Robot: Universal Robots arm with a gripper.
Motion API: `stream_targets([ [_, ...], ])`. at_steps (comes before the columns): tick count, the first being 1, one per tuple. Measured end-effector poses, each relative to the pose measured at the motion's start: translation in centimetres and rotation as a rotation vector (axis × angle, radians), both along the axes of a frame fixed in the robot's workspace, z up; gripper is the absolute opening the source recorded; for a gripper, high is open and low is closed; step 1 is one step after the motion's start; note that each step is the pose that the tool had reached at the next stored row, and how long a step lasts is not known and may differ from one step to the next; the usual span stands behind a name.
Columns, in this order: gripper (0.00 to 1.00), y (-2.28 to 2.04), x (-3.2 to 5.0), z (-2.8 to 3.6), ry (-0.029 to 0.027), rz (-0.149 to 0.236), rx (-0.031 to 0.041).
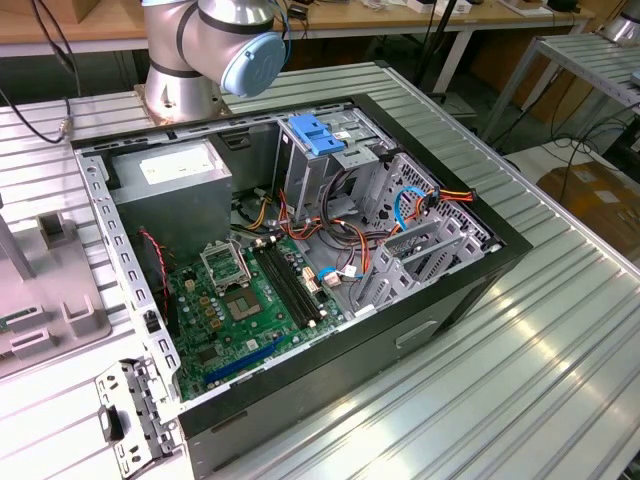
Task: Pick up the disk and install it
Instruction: 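Pick up the disk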
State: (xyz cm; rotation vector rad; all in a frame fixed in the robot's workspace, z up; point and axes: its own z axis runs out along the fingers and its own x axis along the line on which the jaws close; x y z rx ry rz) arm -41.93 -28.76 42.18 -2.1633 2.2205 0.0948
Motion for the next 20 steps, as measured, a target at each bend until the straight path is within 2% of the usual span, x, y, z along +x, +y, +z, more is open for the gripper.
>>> stream_targets([
  [20,0.36,0.00,0.00,2.06,0.0000,0.000,0.0000],
])
